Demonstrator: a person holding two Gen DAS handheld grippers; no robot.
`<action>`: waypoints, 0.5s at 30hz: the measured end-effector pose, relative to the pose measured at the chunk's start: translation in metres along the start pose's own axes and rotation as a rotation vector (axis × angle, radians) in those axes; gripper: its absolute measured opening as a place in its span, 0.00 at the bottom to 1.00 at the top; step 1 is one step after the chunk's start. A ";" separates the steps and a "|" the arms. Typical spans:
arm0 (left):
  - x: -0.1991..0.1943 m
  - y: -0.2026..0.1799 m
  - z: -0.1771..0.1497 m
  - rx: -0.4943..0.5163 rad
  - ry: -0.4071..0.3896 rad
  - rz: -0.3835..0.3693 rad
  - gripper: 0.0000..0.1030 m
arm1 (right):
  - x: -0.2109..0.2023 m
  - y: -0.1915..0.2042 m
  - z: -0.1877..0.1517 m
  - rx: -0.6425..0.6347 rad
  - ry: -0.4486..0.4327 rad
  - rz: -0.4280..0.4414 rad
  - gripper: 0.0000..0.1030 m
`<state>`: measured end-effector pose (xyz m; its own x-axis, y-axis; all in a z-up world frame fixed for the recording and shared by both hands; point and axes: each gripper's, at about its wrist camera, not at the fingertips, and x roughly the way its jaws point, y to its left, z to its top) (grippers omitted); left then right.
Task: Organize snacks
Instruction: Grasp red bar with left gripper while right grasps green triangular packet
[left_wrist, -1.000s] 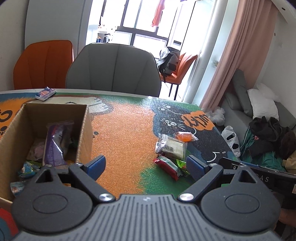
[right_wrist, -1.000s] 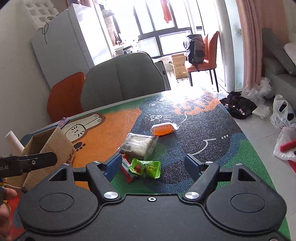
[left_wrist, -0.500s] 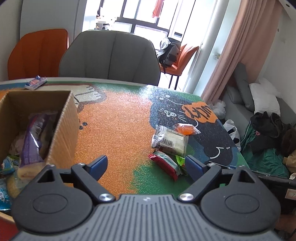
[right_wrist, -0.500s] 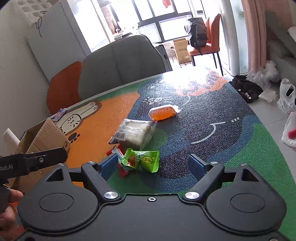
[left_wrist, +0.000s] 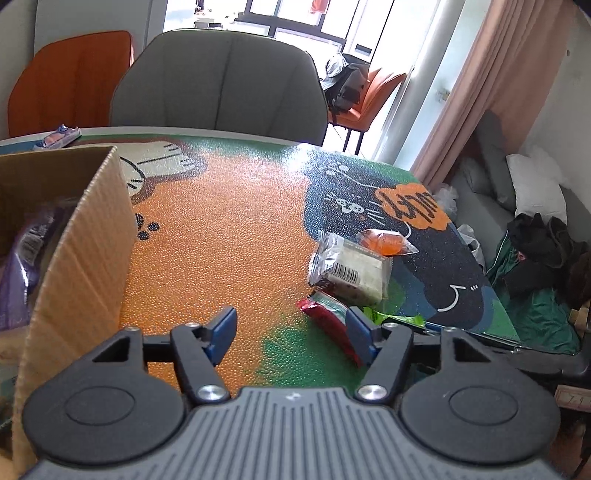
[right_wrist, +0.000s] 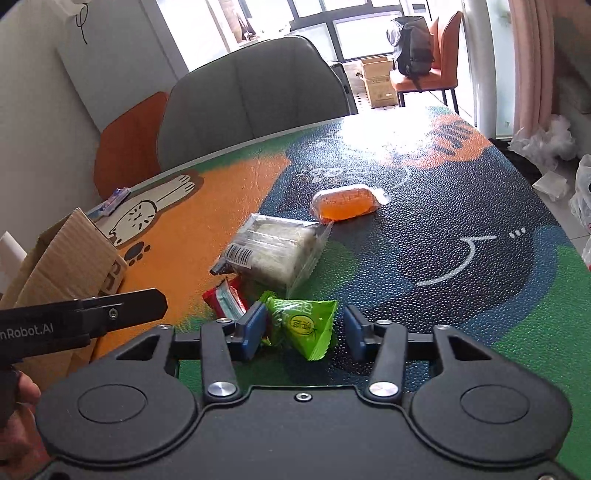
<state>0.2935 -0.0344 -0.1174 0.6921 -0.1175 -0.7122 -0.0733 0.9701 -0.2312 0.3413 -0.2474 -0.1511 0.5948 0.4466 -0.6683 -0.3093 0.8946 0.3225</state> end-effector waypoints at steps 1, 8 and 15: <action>0.003 0.000 0.000 -0.001 0.005 0.000 0.62 | -0.001 -0.001 0.000 -0.003 0.000 0.000 0.33; 0.022 -0.010 0.000 0.002 0.031 -0.016 0.62 | -0.012 -0.016 0.002 0.002 -0.024 -0.038 0.29; 0.040 -0.029 -0.006 0.029 0.049 -0.029 0.59 | -0.022 -0.031 0.000 0.020 -0.034 -0.072 0.29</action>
<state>0.3192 -0.0688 -0.1431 0.6579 -0.1550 -0.7370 -0.0323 0.9719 -0.2333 0.3382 -0.2850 -0.1466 0.6402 0.3815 -0.6668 -0.2505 0.9242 0.2882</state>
